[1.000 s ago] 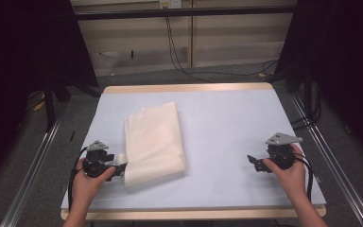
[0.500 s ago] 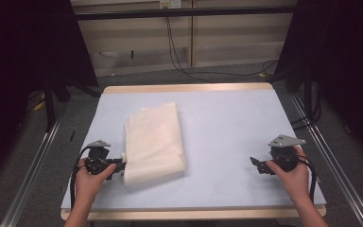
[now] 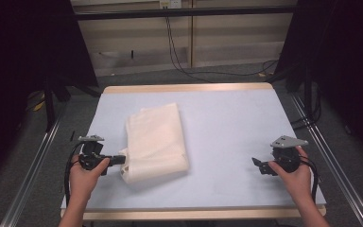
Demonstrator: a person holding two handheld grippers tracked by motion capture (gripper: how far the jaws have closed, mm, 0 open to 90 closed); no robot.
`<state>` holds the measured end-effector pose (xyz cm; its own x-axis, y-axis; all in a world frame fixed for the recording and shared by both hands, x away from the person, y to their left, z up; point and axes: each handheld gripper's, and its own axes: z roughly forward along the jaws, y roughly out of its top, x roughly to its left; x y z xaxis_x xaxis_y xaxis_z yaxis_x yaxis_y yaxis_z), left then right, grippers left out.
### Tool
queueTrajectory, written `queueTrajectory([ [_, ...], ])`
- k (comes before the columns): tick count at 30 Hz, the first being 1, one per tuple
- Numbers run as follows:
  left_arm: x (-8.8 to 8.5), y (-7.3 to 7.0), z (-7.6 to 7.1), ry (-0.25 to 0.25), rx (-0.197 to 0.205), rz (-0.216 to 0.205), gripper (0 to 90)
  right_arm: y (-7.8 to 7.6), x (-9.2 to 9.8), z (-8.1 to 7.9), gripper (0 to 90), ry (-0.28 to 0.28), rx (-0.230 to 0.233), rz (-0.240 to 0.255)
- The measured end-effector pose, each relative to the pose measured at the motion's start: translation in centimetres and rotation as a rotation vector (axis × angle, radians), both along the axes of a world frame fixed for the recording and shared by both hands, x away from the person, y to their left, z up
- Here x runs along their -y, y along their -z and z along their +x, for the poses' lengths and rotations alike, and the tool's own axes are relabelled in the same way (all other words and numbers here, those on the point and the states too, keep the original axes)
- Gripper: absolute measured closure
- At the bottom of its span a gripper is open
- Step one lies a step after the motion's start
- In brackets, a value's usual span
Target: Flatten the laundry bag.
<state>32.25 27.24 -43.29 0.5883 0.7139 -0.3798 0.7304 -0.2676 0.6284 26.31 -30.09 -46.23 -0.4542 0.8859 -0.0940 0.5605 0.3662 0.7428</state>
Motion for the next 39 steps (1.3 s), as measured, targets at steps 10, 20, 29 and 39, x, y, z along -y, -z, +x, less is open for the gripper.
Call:
queueTrajectory([
  [10, 1.0, -1.5, 0.7, 0.028, 0.011, -0.069, 89.4, 0.1, 0.0, -0.2, 4.8, -0.005, -0.011, 0.002],
  [20, 2.9, -3.8, 1.9, 0.049, 0.031, -0.051, 89.4, 0.1, 0.0, -0.2, 4.9, -0.013, -0.014, 0.01],
  [29, 5.0, -4.2, 2.7, 0.075, 0.021, -0.069, 89.4, 0.2, -0.1, -0.2, 4.9, -0.023, -0.017, 0.008],
  [39, 6.6, -5.0, 3.4, 0.093, 0.036, -0.084, 89.3, 0.2, -0.4, -0.2, 4.9, -0.03, -0.024, 0.008],
])
